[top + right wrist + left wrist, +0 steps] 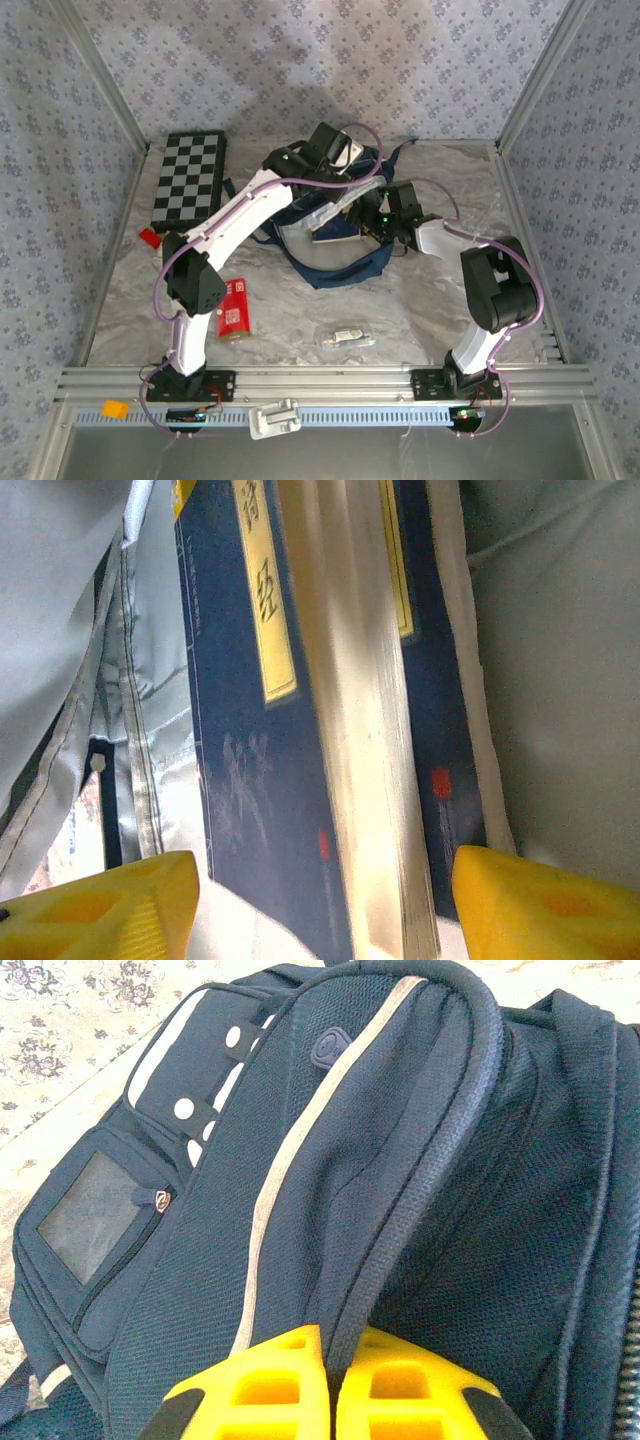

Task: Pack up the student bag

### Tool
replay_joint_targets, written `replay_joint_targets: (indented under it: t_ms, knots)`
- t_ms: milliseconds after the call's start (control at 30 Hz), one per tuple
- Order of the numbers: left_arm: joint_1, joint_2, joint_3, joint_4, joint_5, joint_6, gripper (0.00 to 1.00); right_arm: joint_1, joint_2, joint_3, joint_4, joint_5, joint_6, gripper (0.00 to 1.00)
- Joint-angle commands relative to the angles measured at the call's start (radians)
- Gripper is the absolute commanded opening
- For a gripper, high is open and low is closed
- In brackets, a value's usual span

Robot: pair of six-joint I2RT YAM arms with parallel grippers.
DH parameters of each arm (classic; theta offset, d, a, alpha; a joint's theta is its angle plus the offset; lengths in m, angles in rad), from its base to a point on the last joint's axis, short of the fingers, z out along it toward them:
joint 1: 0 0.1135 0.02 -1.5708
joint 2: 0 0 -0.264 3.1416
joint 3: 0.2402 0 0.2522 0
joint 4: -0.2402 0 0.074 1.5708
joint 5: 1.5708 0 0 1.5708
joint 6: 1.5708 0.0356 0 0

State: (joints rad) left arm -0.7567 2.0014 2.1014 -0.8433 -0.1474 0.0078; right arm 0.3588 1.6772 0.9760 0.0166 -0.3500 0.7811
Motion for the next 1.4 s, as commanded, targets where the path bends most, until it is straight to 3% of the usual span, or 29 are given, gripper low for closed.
replay_joint_targets:
  t_ms: [0, 167, 367, 467, 567, 767, 867, 1033, 1167, 1367]
  knots:
    - [0.017, -0.107, 0.019, 0.047, 0.0, -0.052, 0.0, 0.021, -0.107, -0.037, -0.138, 0.129, -0.025, 0.69]
    - [0.016, -0.117, 0.008, 0.053, 0.028, -0.066, 0.0, 0.103, -0.165, -0.08, -0.167, 0.187, -0.006, 0.64]
    - [0.016, -0.115, 0.002, 0.062, 0.051, -0.078, 0.0, 0.151, -0.062, -0.073, -0.055, 0.155, 0.03, 0.32]
    - [0.017, -0.112, 0.006, 0.062, 0.066, -0.084, 0.0, 0.143, 0.006, -0.065, 0.086, 0.129, 0.023, 0.24]
    - [0.016, -0.11, 0.006, 0.059, 0.072, -0.091, 0.0, 0.129, 0.073, -0.007, 0.11, 0.143, 0.002, 0.21]
    - [0.02, -0.114, -0.011, 0.041, 0.101, -0.116, 0.0, 0.137, 0.041, -0.039, 0.177, 0.145, -0.003, 0.23]
    - [0.022, -0.119, -0.036, 0.054, 0.125, -0.132, 0.0, 0.156, -0.049, -0.123, 0.187, 0.161, -0.001, 0.32]
    - [0.023, -0.145, -0.112, 0.092, 0.165, -0.178, 0.02, 0.18, -0.238, -0.208, 0.006, 0.21, -0.02, 0.42]
    - [0.029, -0.185, -0.268, 0.194, 0.27, -0.288, 0.1, 0.208, -0.421, -0.283, -0.141, 0.295, -0.017, 0.47]
    - [0.026, -0.186, -0.418, 0.277, 0.328, -0.39, 0.28, 0.27, -0.667, -0.323, -0.34, 0.388, 0.039, 0.54]
